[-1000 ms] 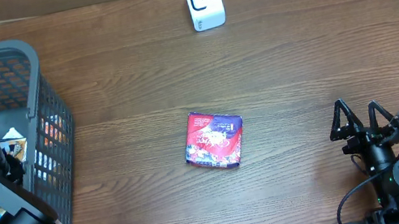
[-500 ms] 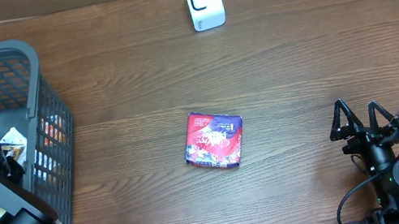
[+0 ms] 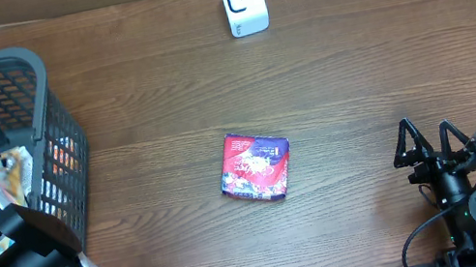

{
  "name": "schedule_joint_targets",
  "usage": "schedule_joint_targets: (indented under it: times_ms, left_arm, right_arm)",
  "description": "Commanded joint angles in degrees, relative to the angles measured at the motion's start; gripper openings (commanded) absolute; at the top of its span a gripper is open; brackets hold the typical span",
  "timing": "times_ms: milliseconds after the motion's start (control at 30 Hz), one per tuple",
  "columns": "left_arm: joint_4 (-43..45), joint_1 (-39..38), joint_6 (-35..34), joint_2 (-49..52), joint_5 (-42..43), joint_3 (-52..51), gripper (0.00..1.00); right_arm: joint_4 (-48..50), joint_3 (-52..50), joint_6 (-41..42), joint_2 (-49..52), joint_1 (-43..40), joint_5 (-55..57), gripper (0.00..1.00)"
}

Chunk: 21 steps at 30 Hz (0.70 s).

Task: Scan the item barcode

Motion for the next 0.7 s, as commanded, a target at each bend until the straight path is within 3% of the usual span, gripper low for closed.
schedule_joint_targets:
  times_ms: [0,33,67,100,267,433,667]
  left_arm:
    - [-0.94,0.55,-2.56,-0.26,3.04,1.49,0.06]
    - [-0.81,0.72,-3.58,-0.20,2.82,0.70,0.29]
    - [-0.31,1.01,-4.63,-0.20,2.27,-0.44,0.85]
    - [0.50,1.22,-4.90,-0.20,1.70,-2.03,1.00]
    - [4.17,1.92,-4.26,-0.20,-2.80,-10.34,1.00]
    - [5.33,2.05,-5.09,-0.20,-15.65,-19.52,1.00]
    - [7.30,2.58,-4.87,-0.20,-17.16,-26.12,0.94]
  right_arm:
    - [0.48,-0.57,-0.39,-0.46,0.44,0.52,1.00]
    - [0.48,-0.57,-0.39,-0.46,0.44,0.52,1.00]
    - [0.48,-0.57,-0.39,-0.46,0.44,0.52,1.00]
    - [0.48,-0.57,-0.39,-0.46,0.44,0.52,1.00]
    - [0.48,-0.57,-0.39,-0.46,0.44,0.55,1.00]
    - [0.48,-0.57,-0.39,-0.46,0.44,0.55,1.00]
    - [0.48,-0.57,-0.39,-0.46,0.44,0.55,1.00]
